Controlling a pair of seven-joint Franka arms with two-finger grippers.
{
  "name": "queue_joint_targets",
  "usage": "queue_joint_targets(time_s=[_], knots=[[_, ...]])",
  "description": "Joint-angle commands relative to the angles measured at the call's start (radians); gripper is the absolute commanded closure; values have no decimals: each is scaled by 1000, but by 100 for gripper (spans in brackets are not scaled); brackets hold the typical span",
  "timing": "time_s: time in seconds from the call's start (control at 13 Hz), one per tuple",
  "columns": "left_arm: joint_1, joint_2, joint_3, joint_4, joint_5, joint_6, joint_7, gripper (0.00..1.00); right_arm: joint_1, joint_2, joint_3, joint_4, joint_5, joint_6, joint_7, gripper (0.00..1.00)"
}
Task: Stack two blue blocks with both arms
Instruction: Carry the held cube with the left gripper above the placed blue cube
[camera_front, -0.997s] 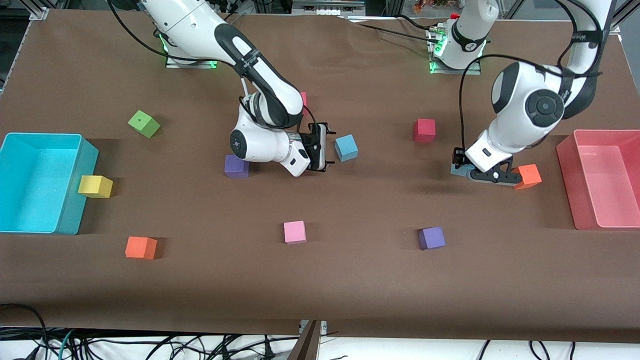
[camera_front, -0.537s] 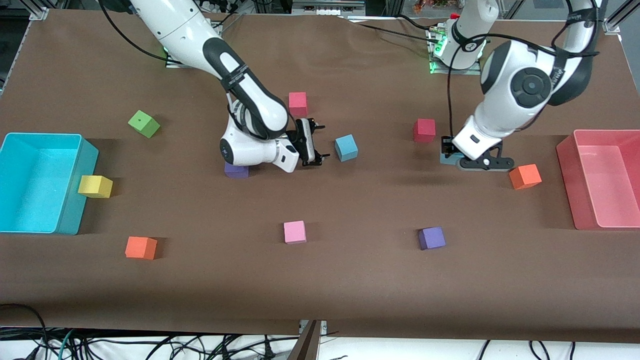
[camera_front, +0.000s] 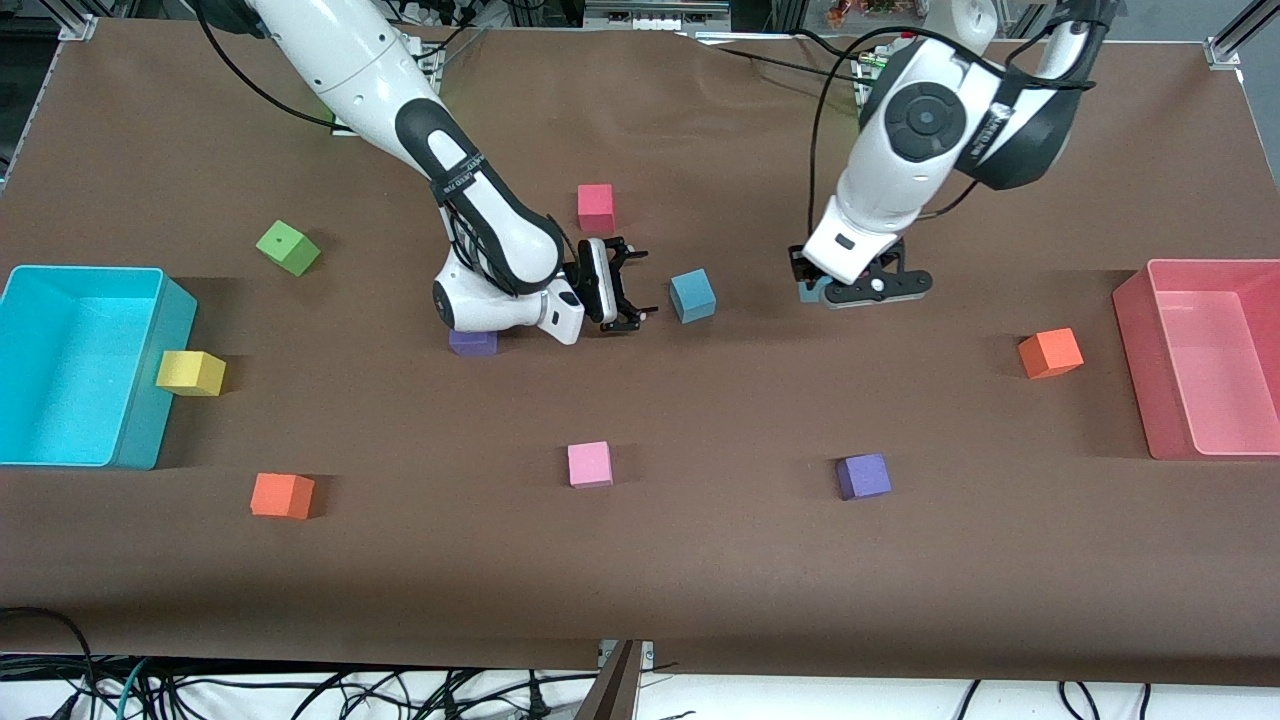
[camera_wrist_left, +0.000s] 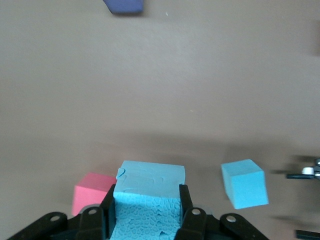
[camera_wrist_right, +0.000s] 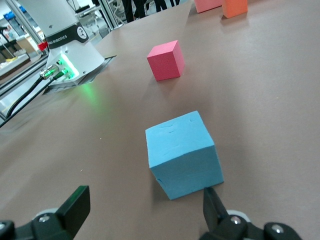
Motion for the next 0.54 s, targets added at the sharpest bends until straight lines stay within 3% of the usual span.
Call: queue_joint_targets(time_s=[0.0,0.46], knots=[[-44,76,-12,95,-10,-19,-112,100,-18,1,19,-1,30,-6,-32,0],[-90,150,-18,115,-5,63,-262,100,-18,21,19,1,36,-4,-61,0]])
